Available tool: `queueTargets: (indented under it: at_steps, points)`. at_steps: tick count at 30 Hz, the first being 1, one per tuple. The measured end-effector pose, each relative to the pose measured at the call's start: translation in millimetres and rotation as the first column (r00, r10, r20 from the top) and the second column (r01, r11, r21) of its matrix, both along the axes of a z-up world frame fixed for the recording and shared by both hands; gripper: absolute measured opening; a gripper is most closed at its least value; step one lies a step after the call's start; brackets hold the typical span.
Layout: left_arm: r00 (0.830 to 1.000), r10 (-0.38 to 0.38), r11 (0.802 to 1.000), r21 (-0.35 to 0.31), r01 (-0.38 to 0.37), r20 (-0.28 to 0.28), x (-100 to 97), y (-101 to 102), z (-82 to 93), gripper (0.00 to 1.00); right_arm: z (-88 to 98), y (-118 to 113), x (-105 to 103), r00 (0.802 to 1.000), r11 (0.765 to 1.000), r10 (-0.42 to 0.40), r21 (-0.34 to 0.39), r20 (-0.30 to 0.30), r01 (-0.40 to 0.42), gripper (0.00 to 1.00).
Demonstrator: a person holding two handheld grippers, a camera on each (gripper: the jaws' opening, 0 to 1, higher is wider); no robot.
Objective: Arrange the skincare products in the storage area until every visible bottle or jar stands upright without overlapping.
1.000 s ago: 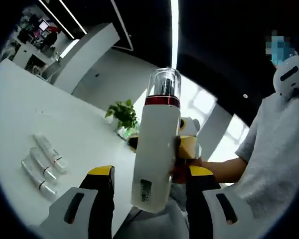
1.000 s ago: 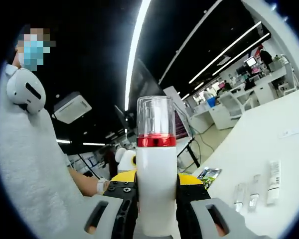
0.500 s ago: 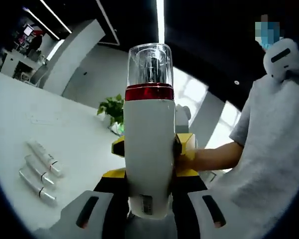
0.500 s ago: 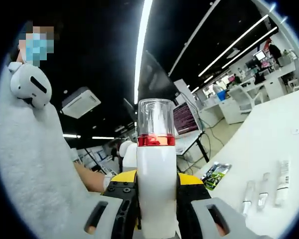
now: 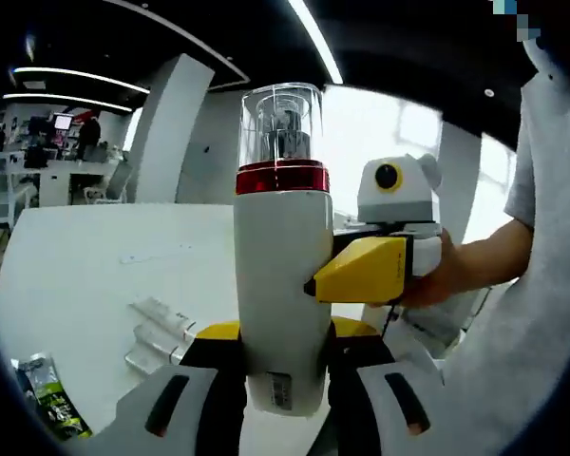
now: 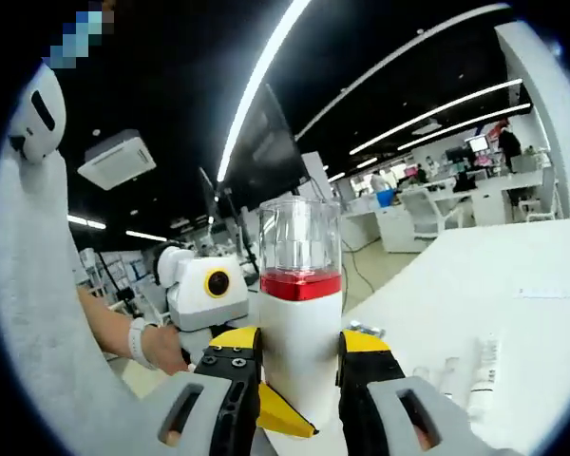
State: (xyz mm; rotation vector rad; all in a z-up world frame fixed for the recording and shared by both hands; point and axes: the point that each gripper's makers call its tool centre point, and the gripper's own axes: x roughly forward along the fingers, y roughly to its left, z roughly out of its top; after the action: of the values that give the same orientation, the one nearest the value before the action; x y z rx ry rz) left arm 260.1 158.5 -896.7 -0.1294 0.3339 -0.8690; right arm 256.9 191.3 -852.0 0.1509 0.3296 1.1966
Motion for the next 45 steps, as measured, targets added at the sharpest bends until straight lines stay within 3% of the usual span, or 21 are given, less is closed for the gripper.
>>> queueTargets:
  at_steps: [2, 7, 12, 17, 21, 33, 35, 38, 40, 41, 43, 45]
  points:
    - [1.0, 0.01, 0.999, 0.032, -0.01, 0.007, 0.8, 0, -2.4, 0.28, -0.8, 3, 0, 1.0, 1.0, -0.025, -0.003, -0.01, 0.025, 0.24]
    - [1.0, -0.004, 1.0, -0.025, 0.004, 0.0, -3.6, -2, 2.6, 0.28, 1.5, 0, 0, 0.998, 0.998, -0.061, 0.013, -0.011, 0.062, 0.25]
    - [1.0, -0.011, 1.0, -0.022, 0.011, 0.003, -4.7, -6, 2.6, 0.28, 0.7, -4, 0, 0.997, 0.997, -0.078, 0.004, -0.028, 0.079, 0.25]
    - [1.0, -0.017, 1.0, 0.008, 0.017, 0.012, -6.9, -11, 0.3, 0.28, -3.8, -9, 1, 0.993, 0.996, -0.088, -0.016, -0.083, 0.087, 0.26]
    - [1.0, -0.019, 0.999, 0.029, 0.018, 0.019, -8.1, -14, -2.4, 0.28, -5.8, -12, -1, 0.99, 0.994, -0.104, -0.025, -0.094, 0.102, 0.25]
    - [0.996, 0.038, 0.998, 0.038, -0.041, 0.076, -6.2, -18, -1.8, 0.3, -2.9, -24, -1, 0.989, 0.987, -0.145, -0.068, 0.007, 0.146, 0.22]
    - [0.995, 0.096, 0.993, 0.072, -0.099, 0.041, -2.6, -5, -14.2, 0.4, -3.7, -27, 1, 0.988, 0.985, -0.151, -0.082, 0.018, 0.152, 0.22]
    - [0.991, 0.123, 0.988, 0.083, -0.127, 0.055, -3.0, 6, -22.1, 0.5, -4.3, -35, 7, 0.986, 0.984, -0.164, -0.075, 0.006, 0.164, 0.22]
    - [0.993, 0.111, 0.979, 0.17, -0.115, 0.033, -11.7, 16, -43.2, 0.51, -4.3, -39, 11, 0.986, 0.983, -0.164, -0.077, 0.013, 0.165, 0.22]
    - [0.993, 0.114, 0.964, 0.243, -0.113, 0.01, -17.6, 25, -58.7, 0.51, -4.3, -40, 13, 0.986, 0.983, -0.168, -0.078, 0.013, 0.168, 0.22]
    - [0.993, 0.11, 0.944, 0.318, -0.093, -0.035, -30.1, 37, -79.6, 0.51, -4.1, -44, 17, 0.984, 0.981, -0.176, -0.082, 0.018, 0.177, 0.23]
    - [0.991, 0.121, 0.933, 0.347, -0.094, -0.058, -38.2, 46, -92.1, 0.53, -3.7, -48, 23, 0.982, 0.978, -0.19, -0.085, 0.019, 0.191, 0.23]
